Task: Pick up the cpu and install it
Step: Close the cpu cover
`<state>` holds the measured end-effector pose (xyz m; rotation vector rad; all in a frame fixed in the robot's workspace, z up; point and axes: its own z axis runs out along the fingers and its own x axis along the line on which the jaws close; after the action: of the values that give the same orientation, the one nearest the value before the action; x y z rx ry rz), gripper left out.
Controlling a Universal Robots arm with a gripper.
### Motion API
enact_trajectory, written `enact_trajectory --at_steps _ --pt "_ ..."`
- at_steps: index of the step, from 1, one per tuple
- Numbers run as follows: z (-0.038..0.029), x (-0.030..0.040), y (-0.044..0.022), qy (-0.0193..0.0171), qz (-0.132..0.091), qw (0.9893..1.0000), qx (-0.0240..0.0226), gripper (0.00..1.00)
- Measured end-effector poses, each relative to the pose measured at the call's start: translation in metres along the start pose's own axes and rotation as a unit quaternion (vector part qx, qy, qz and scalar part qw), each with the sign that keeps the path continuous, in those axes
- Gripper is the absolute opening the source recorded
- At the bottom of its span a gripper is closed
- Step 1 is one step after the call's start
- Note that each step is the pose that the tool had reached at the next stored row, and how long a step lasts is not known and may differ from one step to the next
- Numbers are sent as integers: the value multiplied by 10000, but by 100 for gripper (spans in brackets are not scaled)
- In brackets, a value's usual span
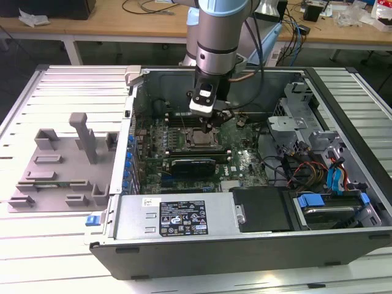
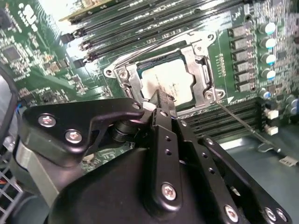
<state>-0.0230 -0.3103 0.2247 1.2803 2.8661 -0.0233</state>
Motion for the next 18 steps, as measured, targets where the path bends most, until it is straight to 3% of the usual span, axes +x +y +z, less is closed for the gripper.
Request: enact_trajectory --at_steps 3,5,10,12,13,17,18 --pt "0 0 0 -10 -393 9992 2 11" --pt "0 0 0 -19 -769 9970 2 11" --pt "0 0 0 -29 -1282 9917 1 11" --pt "0 0 0 -32 -1478 9890 -2 11" --pt "1 0 1 -35 -1664 9860 -4 11" --pt "1 0 0 -40 -2057 9786 -7 11" --pt "1 0 0 -43 -2236 9747 -9 11"
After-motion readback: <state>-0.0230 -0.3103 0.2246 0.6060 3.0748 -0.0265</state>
